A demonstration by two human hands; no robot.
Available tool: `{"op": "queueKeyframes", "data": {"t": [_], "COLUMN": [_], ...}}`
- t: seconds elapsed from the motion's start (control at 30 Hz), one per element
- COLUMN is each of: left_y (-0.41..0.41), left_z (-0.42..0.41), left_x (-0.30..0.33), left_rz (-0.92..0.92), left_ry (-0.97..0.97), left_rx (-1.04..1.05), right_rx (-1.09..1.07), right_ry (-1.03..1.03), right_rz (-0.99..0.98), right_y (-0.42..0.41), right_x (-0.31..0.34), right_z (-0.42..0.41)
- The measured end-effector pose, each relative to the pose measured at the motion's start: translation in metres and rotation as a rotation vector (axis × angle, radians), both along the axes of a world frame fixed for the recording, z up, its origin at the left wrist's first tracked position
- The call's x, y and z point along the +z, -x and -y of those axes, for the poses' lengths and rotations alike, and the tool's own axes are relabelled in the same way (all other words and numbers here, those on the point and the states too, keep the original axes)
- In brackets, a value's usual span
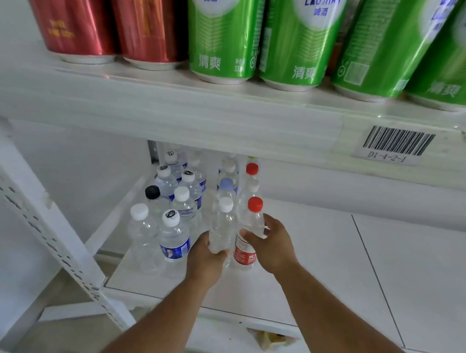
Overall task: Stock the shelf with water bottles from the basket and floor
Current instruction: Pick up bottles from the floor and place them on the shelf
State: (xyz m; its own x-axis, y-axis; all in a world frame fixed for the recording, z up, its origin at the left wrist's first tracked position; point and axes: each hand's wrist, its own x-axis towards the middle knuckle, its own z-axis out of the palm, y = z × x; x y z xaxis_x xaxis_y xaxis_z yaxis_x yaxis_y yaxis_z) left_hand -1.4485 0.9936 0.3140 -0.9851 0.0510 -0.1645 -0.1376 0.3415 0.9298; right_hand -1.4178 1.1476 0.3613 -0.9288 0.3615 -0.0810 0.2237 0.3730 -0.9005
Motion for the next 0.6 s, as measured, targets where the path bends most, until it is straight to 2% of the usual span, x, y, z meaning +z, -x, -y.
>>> {"op": "queueKeyframes", "data": {"t": [0.33,0.6], "left_y": [0.014,0.015], "left_z": [-0.008,-0.007], "left_x": [-0.008,-0.006], "left_rz": [-0.007,0.033], "left_ry": [-0.006,0.043], "left_rx": [-0.030,-0.080], "right_rx": [0.030,0.050], "right_ry": [0.008,-0.011], "right_rz": [0.001,0.081], "right_y": [0.003,-0.003], "right_x": [0.003,-0.006], "right_z": [-0.002,-0.003]}}
